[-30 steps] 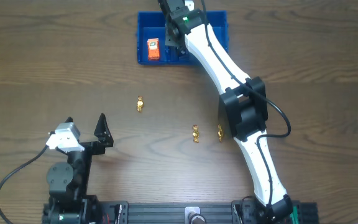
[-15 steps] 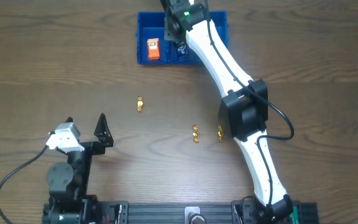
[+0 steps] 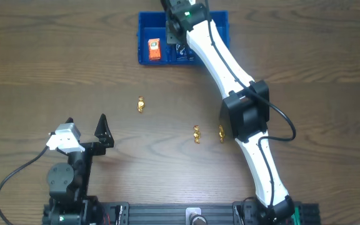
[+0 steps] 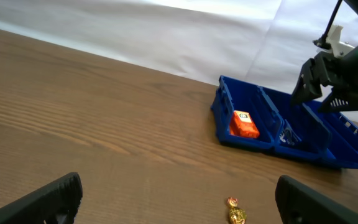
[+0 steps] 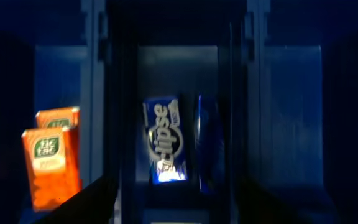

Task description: Sort Candies Into Trays

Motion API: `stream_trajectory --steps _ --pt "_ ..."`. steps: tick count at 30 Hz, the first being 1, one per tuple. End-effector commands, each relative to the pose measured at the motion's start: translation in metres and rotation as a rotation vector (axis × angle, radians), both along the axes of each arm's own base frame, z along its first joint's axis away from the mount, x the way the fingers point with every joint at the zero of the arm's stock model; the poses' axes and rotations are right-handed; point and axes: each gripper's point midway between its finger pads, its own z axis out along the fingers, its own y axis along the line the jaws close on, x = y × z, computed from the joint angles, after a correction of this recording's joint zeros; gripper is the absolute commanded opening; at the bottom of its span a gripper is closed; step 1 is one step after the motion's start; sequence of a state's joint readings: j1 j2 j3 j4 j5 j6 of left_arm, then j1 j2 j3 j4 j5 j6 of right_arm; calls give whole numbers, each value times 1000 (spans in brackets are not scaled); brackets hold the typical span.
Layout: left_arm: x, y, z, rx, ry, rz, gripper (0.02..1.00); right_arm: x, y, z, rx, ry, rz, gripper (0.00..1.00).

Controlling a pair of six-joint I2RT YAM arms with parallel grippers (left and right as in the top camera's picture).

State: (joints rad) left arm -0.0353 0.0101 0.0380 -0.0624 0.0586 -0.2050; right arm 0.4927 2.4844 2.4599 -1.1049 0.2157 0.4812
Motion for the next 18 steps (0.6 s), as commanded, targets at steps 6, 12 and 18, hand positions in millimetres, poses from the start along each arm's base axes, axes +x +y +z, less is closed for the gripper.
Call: stream_trajectory --steps 6,12,18 --pt "0 -1 -17 11 38 -7 998 -114 105 32 22 77 137 682" --pt "0 -1 -17 11 38 -7 996 -145 126 -31 -16 183 101 676" --pt "0 -1 -17 11 38 -7 998 -156 135 -86 -21 282 58 667"
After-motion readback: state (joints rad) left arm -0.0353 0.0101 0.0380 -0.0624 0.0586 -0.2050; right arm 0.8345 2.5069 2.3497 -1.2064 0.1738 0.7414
